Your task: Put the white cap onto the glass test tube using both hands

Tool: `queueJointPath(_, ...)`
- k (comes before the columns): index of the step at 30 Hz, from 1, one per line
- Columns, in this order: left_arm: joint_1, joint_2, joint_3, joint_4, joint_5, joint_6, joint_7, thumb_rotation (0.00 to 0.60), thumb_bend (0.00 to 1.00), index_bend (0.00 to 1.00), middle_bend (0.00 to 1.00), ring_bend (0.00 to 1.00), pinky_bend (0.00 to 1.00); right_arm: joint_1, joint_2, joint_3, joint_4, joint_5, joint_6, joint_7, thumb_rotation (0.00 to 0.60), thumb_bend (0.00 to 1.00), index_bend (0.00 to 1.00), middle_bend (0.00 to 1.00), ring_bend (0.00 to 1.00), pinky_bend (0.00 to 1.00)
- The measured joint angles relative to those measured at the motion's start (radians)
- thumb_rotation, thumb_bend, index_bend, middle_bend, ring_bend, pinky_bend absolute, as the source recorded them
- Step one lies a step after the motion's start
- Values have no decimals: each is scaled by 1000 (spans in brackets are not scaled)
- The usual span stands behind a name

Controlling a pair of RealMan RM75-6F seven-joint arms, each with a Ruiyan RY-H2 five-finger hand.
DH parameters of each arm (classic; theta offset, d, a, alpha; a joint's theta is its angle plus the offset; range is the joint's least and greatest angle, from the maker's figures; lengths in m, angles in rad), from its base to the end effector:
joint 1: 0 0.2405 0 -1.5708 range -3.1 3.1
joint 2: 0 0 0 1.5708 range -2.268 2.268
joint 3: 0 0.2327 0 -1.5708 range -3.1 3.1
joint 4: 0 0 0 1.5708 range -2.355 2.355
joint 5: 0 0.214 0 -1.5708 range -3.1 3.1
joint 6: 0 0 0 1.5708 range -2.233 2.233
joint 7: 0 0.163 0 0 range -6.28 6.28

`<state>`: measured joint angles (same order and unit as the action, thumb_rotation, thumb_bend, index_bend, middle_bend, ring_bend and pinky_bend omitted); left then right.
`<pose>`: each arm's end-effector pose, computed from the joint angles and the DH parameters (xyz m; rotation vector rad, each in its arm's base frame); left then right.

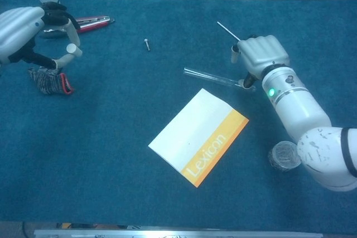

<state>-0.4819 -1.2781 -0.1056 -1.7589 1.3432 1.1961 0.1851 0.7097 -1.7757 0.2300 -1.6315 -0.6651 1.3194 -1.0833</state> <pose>-0.1670 0.2859 0.0554 -1.7013 -0.9844 -1.0710 -0.1169 -0.3041 -0.0566 1.6899 -0.8809 0.5030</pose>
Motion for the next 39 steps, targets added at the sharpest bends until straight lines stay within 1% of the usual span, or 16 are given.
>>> queueJointPath(8,8,11,1,4,6,3,-15,600,376,543,283,91,95,52,-82,27,102,52,-27,-9,600,205,379,251,132,249)
queueJointPath(19,11,21,2,5,18,3,-28,600,378,543,283,91,95,98,-146,47,188,80,-42,-16,600,205,379,251,132,248)
queueJointPath(26,15,33,1,5,23,6,-35,600,379,543,283,91,95,129,-198,61,262,95,-58,-21,600,205,379,251,132,246)
queueJointPath(31,17,39,1,6,28,6,-45,600,380,543,283,91,95,143,-218,63,295,94,-67,-22,600,207,379,251,132,246)
queueJointPath(32,18,39,1,7,29,6,-46,600,380,543,283,91,95,144,-221,62,300,93,-68,-22,600,213,383,251,132,245)
queueJointPath(35,17,39,0,9,32,5,-48,600,381,543,283,91,95,145,-223,60,307,94,-72,-25,600,277,407,251,132,245)
queueJointPath(39,15,37,-1,9,36,3,-49,600,382,544,283,91,95,146,-226,59,314,94,-77,-22,600,336,431,251,132,245)
